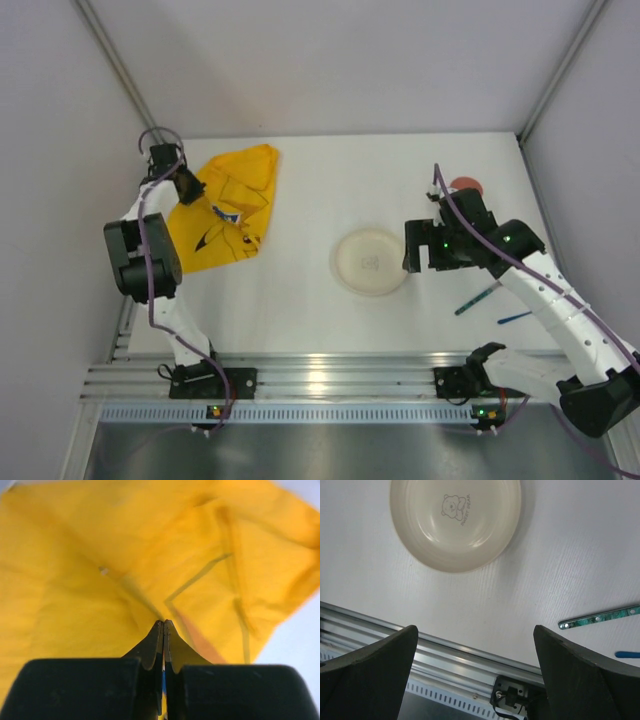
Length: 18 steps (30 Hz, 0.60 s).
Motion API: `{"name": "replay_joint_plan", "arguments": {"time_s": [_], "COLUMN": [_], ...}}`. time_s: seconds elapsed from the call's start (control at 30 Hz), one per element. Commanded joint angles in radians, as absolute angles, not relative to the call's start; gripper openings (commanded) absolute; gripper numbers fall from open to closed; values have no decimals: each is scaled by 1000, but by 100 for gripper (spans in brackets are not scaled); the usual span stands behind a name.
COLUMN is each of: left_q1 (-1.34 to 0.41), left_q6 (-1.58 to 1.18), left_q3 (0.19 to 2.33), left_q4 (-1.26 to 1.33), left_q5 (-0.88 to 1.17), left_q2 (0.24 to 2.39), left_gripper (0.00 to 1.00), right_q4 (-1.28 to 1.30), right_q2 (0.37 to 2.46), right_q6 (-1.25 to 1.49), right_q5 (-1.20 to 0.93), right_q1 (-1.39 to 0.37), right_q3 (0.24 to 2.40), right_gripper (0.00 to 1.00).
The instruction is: Set the dinner table for one person
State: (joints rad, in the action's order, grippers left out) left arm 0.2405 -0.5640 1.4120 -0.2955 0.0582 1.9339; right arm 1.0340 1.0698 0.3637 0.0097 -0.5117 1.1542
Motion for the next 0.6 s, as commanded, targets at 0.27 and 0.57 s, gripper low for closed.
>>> {"name": "replay_joint_plan", "arguments": {"time_s": [0.27,0.57], "left_q1": [-570,-764], "left_q6": [42,-165], "left_q3": [2167,2065], "left_q4": [-660,-692], "left_q5": [-76,-207], "left_q2": [2126,2151], "left_gripper": [0,98], "right_q4": [1012,1011], "right_q2": [1035,956], "right_q6": [328,354], "right_q5": [-43,-72], "right_q1": [-500,-499], "right_q3": [1192,1140], "right_gripper": [100,100]}}
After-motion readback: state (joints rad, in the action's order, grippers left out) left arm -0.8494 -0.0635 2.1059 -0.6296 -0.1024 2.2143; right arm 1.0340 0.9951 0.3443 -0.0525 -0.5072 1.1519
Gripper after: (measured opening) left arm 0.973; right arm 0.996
